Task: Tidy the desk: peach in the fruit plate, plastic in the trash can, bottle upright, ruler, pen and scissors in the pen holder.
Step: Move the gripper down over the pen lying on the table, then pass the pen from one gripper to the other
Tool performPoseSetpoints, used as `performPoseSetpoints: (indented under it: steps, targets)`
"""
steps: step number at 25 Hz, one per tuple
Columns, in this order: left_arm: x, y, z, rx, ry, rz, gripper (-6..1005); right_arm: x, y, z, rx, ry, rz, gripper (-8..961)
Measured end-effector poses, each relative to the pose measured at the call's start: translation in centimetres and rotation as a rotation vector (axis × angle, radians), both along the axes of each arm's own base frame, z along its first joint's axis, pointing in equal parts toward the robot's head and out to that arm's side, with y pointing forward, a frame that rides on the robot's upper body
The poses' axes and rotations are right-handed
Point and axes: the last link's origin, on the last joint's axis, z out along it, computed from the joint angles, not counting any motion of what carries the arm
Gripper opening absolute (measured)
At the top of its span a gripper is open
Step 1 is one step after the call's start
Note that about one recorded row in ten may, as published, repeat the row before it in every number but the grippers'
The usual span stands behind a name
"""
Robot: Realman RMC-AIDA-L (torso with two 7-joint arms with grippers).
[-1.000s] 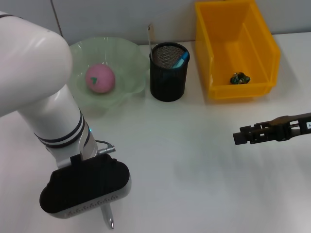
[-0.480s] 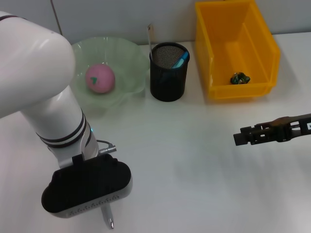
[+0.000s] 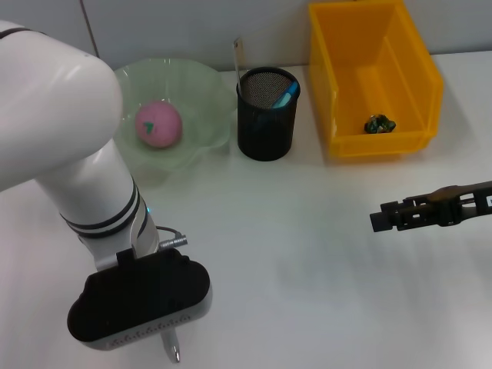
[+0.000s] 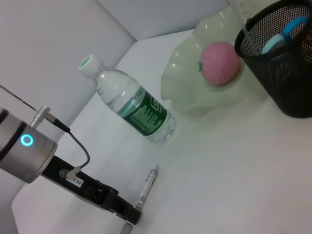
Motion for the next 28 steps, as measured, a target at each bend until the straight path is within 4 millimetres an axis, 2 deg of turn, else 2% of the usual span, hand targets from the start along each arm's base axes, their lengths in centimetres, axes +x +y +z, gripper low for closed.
performPoseSetpoints:
  steps: [19,20,23,26,28]
  targets:
    - [0.1,0.1,-0.1,0.006,0.007,0.014,177,0.3,-0.3,0.0,0.000,-0.001,-0.006,742]
    - [0.2,0.1,0.0,0.013,0.005,0.019,139,0.3,-0.3,0.1,0.000,-0.001,-0.006,742]
    - [0.3,0.1,0.0,0.019,0.002,0.021,139,0.4,-0.3,0.2,0.001,-0.002,-0.007,742]
    - [1.4,0.9,0.5,0.078,-0.081,0.067,139,0.4,-0.3,0.2,0.001,-0.005,-0.006,742]
    - [2.2,1.5,1.5,0.097,-0.188,0.178,139,0.4,-0.2,0.3,0.002,-0.012,-0.002,742]
